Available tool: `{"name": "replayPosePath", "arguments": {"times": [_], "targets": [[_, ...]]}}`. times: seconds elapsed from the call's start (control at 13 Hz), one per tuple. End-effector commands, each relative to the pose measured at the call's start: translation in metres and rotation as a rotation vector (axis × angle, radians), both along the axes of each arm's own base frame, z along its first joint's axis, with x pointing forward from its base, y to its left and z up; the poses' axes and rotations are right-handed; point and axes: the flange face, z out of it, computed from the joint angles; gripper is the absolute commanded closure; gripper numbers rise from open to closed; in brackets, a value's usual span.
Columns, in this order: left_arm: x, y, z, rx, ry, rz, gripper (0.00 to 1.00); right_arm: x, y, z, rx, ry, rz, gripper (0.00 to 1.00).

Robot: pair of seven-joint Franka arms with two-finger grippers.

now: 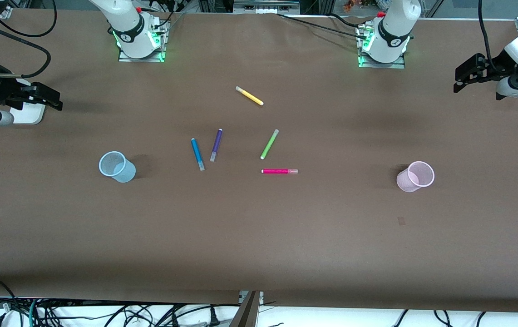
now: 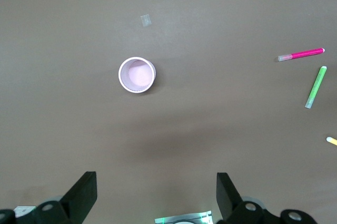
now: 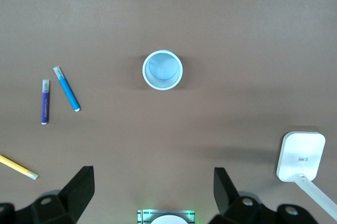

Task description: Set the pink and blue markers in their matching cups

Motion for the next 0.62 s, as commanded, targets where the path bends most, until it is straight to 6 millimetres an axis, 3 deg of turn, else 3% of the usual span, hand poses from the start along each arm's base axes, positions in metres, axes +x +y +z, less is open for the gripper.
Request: {"name": "replayPosePath", "arguments": {"times": [0.0,0.31,0.54], "targets": [[0.005,0.007,0.002,-0.012,0.006,0.008,0.00,0.002,0.000,0.006,-0.008,-0.003,0.006,0.00],[0.006,0.004,0.000,-0.008,0.011,0.011,0.00,0.003,-0.001,0.006,-0.007,-0.003,0.006,0.00],[0.007,0.004,-0.001,-0.006,0.011,0.008,0.00,0.014,0.012,-0.016,-0.006,0.022,0.026,0.00]]}}
